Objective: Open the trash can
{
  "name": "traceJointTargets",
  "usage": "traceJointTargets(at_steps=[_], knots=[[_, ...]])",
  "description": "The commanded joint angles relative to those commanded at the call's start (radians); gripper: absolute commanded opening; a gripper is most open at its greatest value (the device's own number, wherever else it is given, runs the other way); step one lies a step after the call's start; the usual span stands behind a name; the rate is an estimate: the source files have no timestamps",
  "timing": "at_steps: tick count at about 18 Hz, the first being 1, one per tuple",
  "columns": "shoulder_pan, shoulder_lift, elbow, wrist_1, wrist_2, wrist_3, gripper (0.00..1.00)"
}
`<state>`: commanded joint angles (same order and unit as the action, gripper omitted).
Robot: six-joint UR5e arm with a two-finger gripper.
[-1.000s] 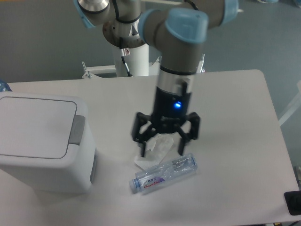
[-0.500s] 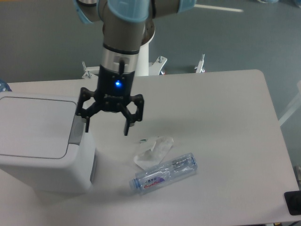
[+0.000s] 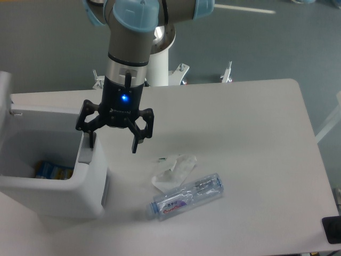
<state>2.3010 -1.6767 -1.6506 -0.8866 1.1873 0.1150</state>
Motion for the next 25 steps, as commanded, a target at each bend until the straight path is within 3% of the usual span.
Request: traceJointTargets(at_steps=[4, 8, 11, 14, 17, 22, 25], knots=[[0.035, 0.002, 0.043, 0.0, 0.005, 0.006, 1.0], [0.127, -0.011, 0.09, 0.003, 0.005, 0.026, 1.0], [0.219, -0.058, 0.092, 0.005, 0.006, 0.127, 1.0], [0.334, -0.1, 0.072, 0.0, 0.011, 0.311, 1.0], [0.426, -0.132, 0.06, 0.0, 0.092, 0.544, 1.0], [0.511, -0.222, 0.078, -0.003, 0.168, 1.025, 1.0], [0.572, -0.261, 0.087, -0.006, 0.23, 1.239, 1.0]])
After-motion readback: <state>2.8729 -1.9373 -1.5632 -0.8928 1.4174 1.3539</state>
